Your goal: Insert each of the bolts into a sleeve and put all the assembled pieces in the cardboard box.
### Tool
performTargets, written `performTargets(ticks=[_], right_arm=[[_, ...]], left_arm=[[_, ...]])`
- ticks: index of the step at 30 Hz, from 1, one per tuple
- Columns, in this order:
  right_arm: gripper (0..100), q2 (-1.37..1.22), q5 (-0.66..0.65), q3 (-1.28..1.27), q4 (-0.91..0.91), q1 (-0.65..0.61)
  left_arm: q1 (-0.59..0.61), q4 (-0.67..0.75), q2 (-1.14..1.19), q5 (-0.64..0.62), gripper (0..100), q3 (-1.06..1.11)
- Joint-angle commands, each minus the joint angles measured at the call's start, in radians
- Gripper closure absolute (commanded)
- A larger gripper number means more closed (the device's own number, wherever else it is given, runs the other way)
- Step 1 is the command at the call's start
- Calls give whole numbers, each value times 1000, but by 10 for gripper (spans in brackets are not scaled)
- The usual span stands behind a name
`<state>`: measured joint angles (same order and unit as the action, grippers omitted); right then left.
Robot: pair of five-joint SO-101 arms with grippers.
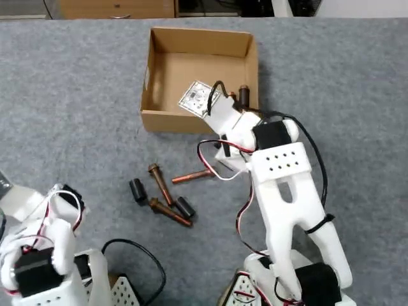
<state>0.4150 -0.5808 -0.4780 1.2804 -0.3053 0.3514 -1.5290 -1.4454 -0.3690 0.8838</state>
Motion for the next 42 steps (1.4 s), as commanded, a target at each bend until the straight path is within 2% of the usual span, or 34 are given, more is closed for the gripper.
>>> performTargets(ticks=[1,4,6,10,18,22,24,27,29,33,35,39,42], right_arm=[[997,45,8,51,-11,13],[997,45,8,45,-58,15],[997,44,8,44,-68,15],[997,44,8,44,-69,16],[997,25,8,30,-152,16],[997,-33,12,30,-153,19],[997,-62,68,35,-153,39],[997,-107,143,88,-138,85],[997,-143,152,147,-109,107],[997,-242,155,291,-15,113],[997,-295,155,363,32,116],[997,-392,155,501,92,150],[997,-456,155,591,104,188]], left_arm=[[-115,-137,159,-89,981,-241],[-209,-232,358,-226,981,-377],[-249,-232,486,-287,981,-422],[-273,-232,671,-325,981,-477],[-523,-229,940,-339,981,-512],[-595,-222,1067,-459,981,-583],[-632,-226,1118,-499,981,-601],[-618,-218,1185,-514,981,-608],[-605,-150,1231,-519,981,-591],[-614,31,1317,-761,981,-554],[-626,107,1340,-784,981,-549],[-709,89,1342,-858,981,-522],[-740,81,1342,-865,981,-519]])
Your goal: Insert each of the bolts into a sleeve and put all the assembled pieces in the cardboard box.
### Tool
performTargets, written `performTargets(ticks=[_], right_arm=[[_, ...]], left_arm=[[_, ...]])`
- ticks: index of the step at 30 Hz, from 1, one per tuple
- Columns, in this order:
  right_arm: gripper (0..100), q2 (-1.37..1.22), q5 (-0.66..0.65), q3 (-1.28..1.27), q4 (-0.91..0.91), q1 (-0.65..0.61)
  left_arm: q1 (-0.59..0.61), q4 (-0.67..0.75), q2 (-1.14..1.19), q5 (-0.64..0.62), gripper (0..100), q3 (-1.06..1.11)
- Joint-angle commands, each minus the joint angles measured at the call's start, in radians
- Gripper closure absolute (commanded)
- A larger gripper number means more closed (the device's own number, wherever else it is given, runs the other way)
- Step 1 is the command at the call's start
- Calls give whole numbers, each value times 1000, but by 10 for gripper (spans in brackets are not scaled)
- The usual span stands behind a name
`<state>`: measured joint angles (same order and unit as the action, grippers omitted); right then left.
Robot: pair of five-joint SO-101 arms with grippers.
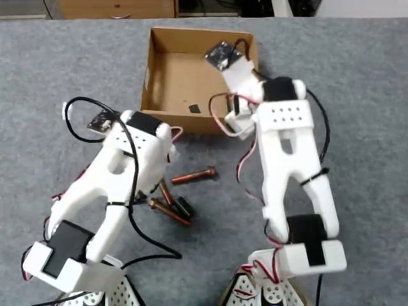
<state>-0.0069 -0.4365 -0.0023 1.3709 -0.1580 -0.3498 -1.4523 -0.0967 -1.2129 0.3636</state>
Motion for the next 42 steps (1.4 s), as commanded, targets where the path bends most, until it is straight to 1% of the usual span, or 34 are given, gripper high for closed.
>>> performTargets(ticks=[1,9,14,16,20,24,28,38,40,42], right_arm=[[997,-56,11,143,14,51],[997,-226,6,332,14,113],[997,-291,5,461,15,145],[997,-306,5,504,15,147],[997,-331,5,570,43,142],[997,-378,5,642,72,143],[997,-441,5,705,78,143],[997,-507,3,848,80,143],[997,-512,3,869,80,143],[997,-519,3,883,91,143]], left_arm=[[-49,-2,-7,-21,981,6],[-57,-2,1,-23,981,37],[-32,138,-4,-21,981,135],[-29,161,-7,-9,981,152],[-37,160,-7,72,981,137],[-38,153,-7,69,981,144],[-58,106,-5,41,981,144],[-94,127,1,40,981,153],[-100,129,1,40,956,155],[-106,124,1,37,875,155]])
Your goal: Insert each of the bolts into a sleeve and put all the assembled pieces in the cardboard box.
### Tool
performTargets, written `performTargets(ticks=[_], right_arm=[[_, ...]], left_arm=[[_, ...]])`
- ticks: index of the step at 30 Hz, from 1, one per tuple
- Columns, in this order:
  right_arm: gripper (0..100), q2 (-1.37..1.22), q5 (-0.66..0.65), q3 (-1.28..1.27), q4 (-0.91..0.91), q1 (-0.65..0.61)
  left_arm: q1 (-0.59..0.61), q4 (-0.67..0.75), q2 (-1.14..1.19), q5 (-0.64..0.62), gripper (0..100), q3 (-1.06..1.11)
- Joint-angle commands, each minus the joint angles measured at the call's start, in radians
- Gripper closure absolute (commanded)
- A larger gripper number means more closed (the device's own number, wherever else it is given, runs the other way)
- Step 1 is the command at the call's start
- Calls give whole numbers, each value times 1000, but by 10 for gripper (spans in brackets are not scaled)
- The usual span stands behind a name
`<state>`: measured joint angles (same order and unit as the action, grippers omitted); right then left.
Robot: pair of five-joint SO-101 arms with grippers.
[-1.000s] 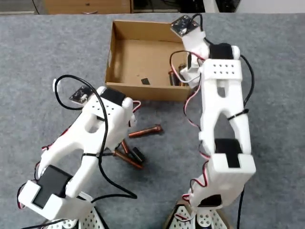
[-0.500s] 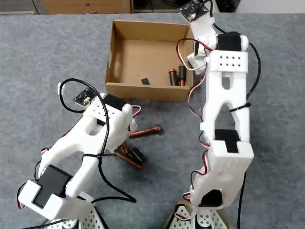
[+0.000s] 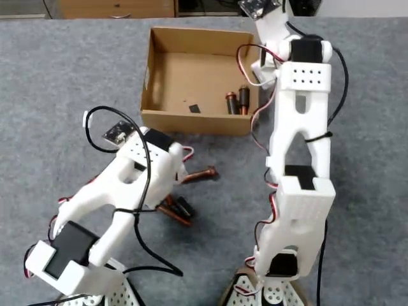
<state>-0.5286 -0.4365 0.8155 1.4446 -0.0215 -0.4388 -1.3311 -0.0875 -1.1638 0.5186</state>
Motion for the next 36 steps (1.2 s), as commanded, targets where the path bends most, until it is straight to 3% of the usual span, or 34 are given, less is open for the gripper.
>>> performTargets(ticks=[1,4,7,19,36], right_arm=[[997,-5,3,70,28,7],[998,-22,6,76,46,10],[998,-27,8,81,46,10],[998,-31,5,122,41,10],[998,-28,5,133,25,19]], left_arm=[[-12,3,-8,-15,820,0],[-9,5,-10,-34,671,18],[-8,6,-8,-83,613,28],[81,6,-8,-81,791,58],[26,0,-7,-81,797,97]])
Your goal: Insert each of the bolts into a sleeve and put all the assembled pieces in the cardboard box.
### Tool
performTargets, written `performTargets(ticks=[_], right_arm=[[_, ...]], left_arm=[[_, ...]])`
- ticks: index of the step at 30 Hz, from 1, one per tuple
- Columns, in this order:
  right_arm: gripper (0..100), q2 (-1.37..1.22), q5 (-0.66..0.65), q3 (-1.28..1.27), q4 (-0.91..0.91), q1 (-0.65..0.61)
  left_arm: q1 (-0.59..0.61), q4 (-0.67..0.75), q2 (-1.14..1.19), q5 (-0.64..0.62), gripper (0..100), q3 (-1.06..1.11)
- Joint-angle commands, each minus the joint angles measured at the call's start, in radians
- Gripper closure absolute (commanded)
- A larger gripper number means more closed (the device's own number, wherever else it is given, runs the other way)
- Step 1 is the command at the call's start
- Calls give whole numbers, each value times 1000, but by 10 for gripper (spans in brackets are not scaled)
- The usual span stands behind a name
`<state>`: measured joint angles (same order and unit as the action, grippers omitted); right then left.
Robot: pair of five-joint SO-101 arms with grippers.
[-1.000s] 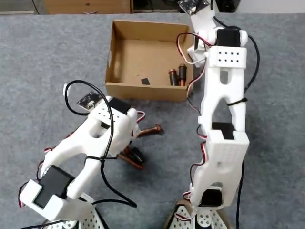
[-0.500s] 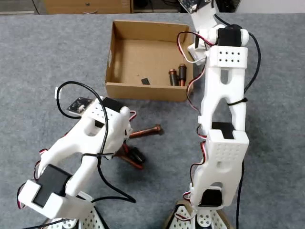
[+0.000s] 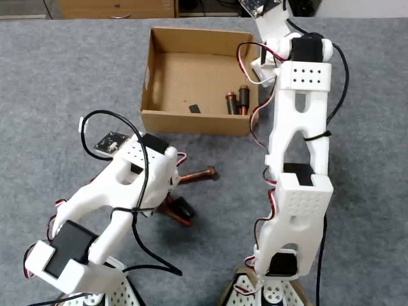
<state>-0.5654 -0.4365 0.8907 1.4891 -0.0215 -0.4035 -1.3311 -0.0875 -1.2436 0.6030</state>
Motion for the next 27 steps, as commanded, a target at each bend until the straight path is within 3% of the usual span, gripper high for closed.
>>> performTargets(ticks=[1,11,15,27], right_arm=[[998,7,5,67,-21,21],[998,4,5,111,-20,21],[998,4,5,116,-20,19],[998,10,9,116,-11,15]], left_arm=[[-12,0,-7,-2,797,15],[-40,222,-7,-5,797,137],[-87,235,-7,-6,797,141],[-84,235,1,-6,808,143]])
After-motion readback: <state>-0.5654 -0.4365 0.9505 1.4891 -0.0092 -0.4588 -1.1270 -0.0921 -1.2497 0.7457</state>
